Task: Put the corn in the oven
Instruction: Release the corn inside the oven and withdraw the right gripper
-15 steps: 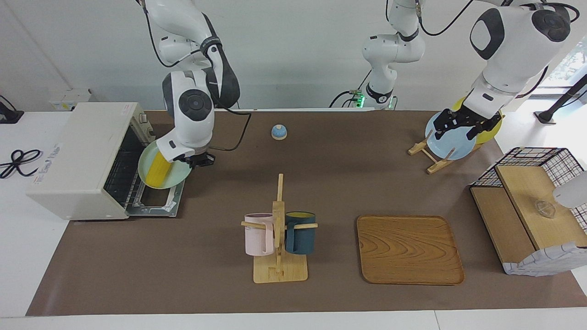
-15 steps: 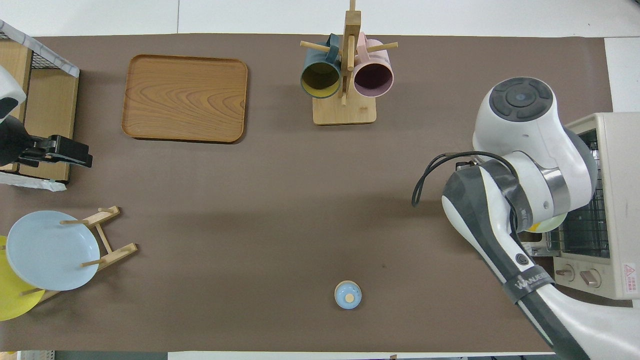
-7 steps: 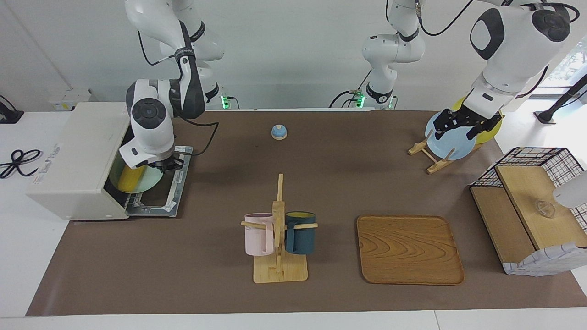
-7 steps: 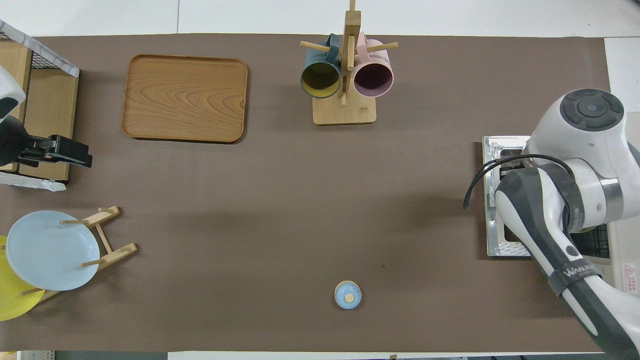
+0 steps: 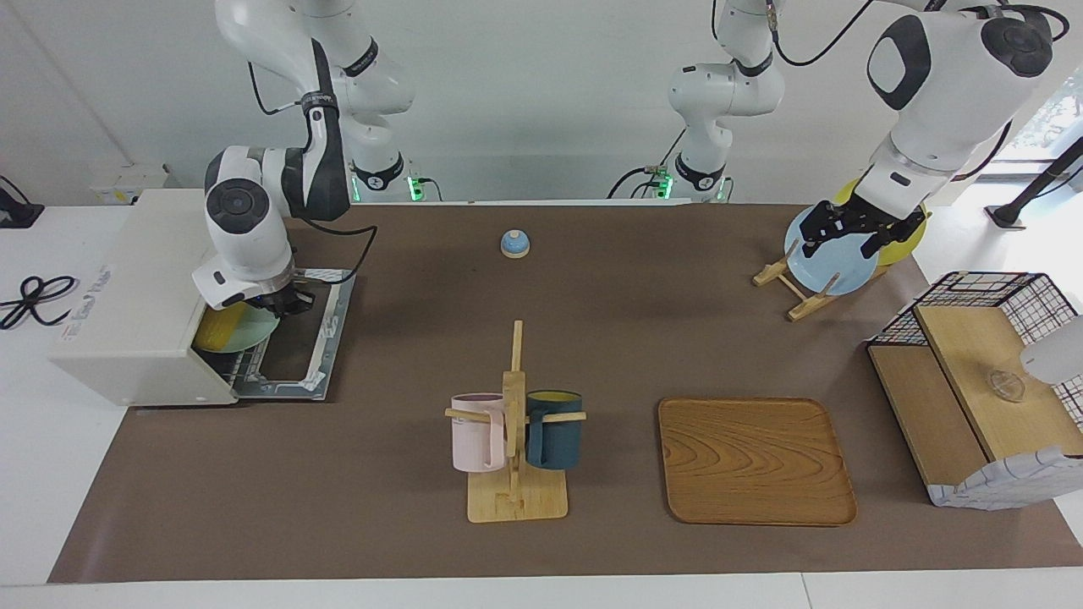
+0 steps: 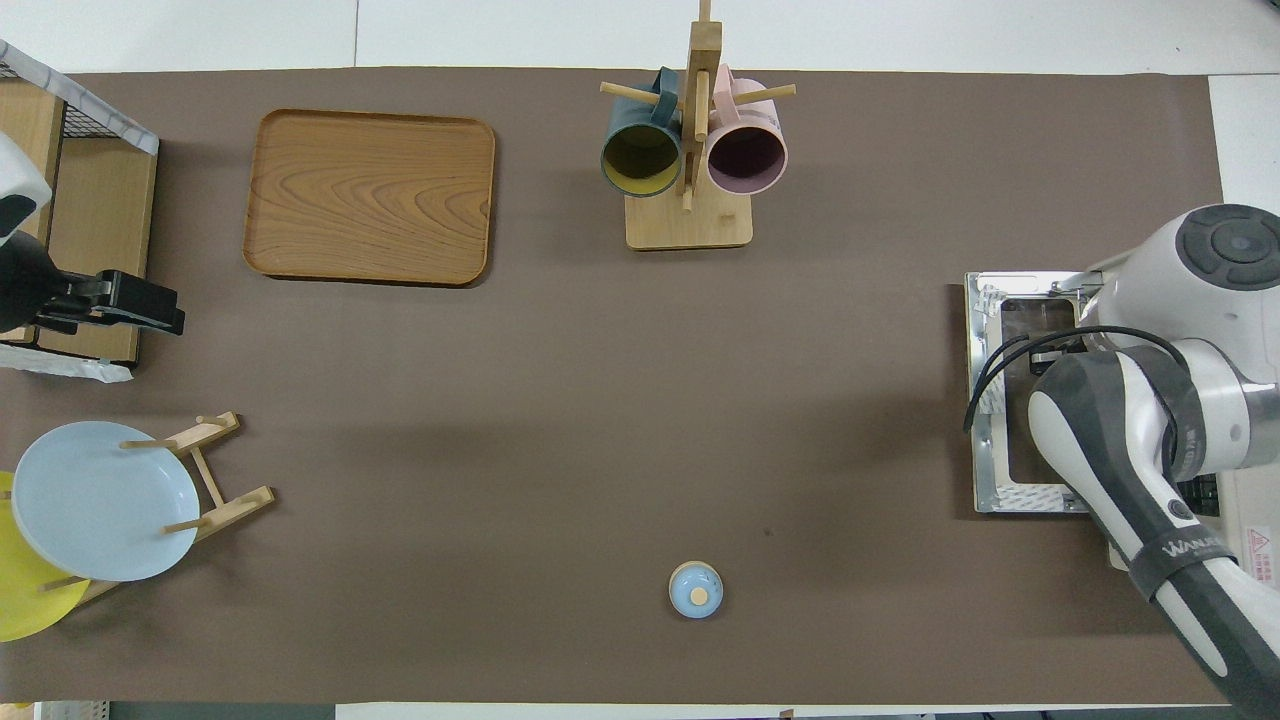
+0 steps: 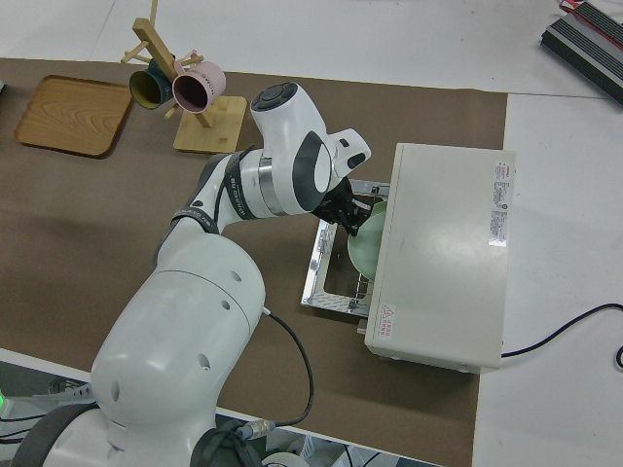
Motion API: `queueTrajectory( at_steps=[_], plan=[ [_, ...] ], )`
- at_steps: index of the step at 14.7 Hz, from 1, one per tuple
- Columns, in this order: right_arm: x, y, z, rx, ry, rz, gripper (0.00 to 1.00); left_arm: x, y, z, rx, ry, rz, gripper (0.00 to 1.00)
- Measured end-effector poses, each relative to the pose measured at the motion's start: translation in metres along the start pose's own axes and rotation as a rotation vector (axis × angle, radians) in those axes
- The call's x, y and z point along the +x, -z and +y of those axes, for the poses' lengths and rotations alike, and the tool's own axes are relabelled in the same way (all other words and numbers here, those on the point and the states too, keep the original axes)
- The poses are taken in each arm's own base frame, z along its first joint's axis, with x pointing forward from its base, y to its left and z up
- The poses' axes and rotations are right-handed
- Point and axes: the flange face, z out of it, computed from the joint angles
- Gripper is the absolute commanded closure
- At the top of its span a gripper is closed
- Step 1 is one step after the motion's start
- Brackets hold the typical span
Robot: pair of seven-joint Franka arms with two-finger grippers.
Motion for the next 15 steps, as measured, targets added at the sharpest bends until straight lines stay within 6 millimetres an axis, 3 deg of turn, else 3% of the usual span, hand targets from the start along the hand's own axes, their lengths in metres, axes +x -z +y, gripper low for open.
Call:
queueTrajectory(
  at_steps=[2, 5, 8, 13, 14, 15],
  plan=[
    [-0.002, 0.0, 0.0, 0.002, 0.001, 0.009, 0.95, 0.0, 0.0, 0.0, 0.0, 0.0, 0.0, 0.0],
    [-0.004, -0.002, -0.002, 0.002, 0.005, 0.005, 0.7, 0.0, 0.0, 0.0, 0.0, 0.0, 0.0, 0.0],
    [-0.004, -0.003, -0.002, 0.003, 0.006, 0.008, 0.67, 0.0, 0.0, 0.0, 0.0, 0.0, 0.0, 0.0],
    [0.0, 0.01, -0.002, 0.001, 0.006, 0.022, 0.67, 0.0, 0.0, 0.0, 0.0, 0.0, 0.0, 0.0],
    [0.002, 0.016, -0.002, -0.002, 0.006, 0.021, 0.72, 0.0, 0.0, 0.0, 0.0, 0.0, 0.0, 0.0],
    [0.003, 0.024, -0.006, 0.001, 0.009, 0.024, 0.88, 0.0, 0.0, 0.0, 0.0, 0.0, 0.0, 0.0]
  ],
)
